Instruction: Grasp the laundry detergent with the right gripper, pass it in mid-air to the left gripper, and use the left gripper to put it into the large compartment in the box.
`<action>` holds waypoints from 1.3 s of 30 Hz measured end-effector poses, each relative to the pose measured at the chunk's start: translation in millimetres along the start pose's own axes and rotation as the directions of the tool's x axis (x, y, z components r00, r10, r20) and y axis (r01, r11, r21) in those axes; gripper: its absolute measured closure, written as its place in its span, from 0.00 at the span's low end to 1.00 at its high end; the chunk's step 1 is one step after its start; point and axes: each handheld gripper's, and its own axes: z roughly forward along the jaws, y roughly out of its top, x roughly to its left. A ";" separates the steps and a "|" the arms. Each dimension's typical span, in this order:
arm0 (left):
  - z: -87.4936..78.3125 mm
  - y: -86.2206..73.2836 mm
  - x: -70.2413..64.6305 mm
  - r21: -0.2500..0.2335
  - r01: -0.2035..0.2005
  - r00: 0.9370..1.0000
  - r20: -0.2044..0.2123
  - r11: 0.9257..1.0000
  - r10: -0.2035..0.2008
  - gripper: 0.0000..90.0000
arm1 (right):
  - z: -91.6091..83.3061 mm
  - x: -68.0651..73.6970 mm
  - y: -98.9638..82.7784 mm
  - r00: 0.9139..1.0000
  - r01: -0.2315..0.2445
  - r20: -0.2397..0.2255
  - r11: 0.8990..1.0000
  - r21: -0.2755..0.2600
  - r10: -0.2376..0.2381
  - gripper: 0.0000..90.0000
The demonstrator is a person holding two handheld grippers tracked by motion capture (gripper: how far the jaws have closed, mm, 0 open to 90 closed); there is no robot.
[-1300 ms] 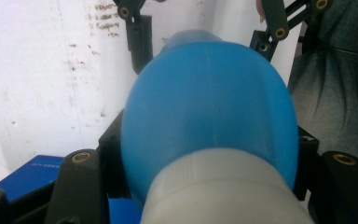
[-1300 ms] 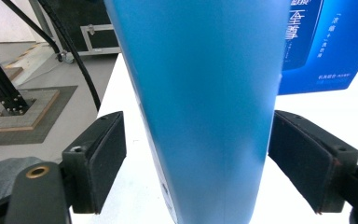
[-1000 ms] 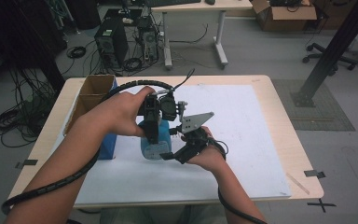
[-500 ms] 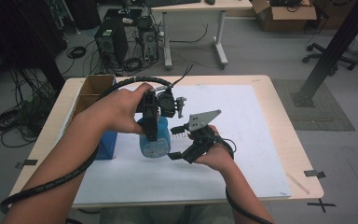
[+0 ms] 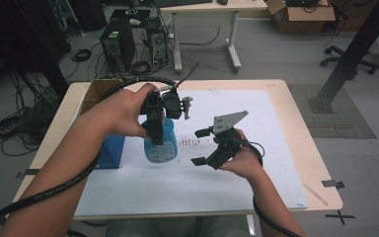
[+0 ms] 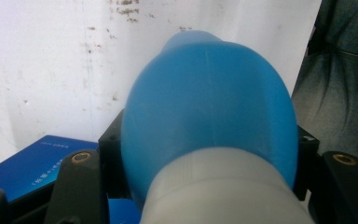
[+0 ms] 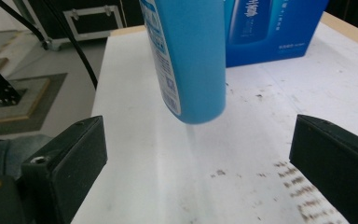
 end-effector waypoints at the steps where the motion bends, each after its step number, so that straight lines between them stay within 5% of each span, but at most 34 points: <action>1: -0.3 -0.3 0.5 0.003 0.002 1.000 0.002 1.000 -0.002 0.42 | -1.9 -0.1 0.5 1.000 0.002 0.000 1.000 0.005 -0.002 0.03; 17: -17.8 -7.3 5.1 0.004 0.104 0.994 0.022 0.995 -0.104 0.42 | -47.9 2.5 9.1 0.998 0.014 0.056 0.986 0.167 -0.024 0.00; 25: -33.4 -9.6 5.4 -0.005 0.164 0.986 0.030 0.986 -0.164 0.42 | -74.2 3.0 18.4 0.994 0.011 0.100 0.956 0.292 -0.042 0.00; 30: -41.5 -10.4 6.3 -0.008 0.217 0.976 0.034 0.976 -0.217 0.42 | -83.3 3.4 22.3 0.993 0.010 0.110 0.935 0.355 -0.052 0.00; 39: -56.7 -17.2 12.2 -0.015 0.358 0.933 0.046 0.934 -0.357 0.42 | -91.9 1.2 24.3 0.989 0.003 0.130 0.896 0.444 -0.067 0.00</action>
